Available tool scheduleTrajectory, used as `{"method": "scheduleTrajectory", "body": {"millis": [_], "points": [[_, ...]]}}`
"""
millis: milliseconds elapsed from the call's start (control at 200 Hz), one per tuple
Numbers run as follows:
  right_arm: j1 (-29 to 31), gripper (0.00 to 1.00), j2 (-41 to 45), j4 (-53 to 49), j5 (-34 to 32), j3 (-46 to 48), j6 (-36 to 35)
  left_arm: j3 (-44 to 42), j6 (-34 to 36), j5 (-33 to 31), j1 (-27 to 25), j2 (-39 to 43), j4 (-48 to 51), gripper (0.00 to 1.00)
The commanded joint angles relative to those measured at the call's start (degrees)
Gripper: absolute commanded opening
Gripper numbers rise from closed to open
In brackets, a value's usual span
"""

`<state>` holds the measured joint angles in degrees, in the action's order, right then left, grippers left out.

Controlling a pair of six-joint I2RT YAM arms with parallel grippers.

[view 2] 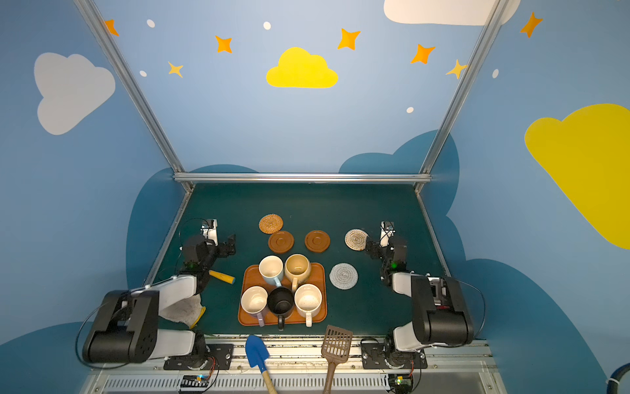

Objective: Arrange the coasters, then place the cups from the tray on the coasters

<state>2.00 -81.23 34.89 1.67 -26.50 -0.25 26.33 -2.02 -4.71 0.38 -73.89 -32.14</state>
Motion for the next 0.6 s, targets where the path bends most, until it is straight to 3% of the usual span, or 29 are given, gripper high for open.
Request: {"method": "scheduleTrajectory", "body": {"millis": [0,115,270,390,596], "points": [[0.44,0.94,5.73,-11.41,1.32,-3.76,1.95,4.15,-4.88,-2.50,0.32,5.61,10.10,1.00],[0.40,0.94,9.34,-20.73,3.15,-7.80,5.95,9.76,-11.37,-1.29,0.32,7.93,19.52,1.00],[1.81,0.95,10.04,-32.80,8.10,-16.87,9.15,18.67,-14.30,9.66,-0.44,3.21,27.27,1.00],[5.07,0.94,7.00,-37.12,9.19,-22.38,9.00,26.18,-11.44,12.18,-2.99,-3.25,33.32,1.00],[12.28,0.92,-2.27,-46.88,11.29,-34.71,9.08,46.51,-5.21,9.65,-7.63,-21.79,50.13,1.00]]}}
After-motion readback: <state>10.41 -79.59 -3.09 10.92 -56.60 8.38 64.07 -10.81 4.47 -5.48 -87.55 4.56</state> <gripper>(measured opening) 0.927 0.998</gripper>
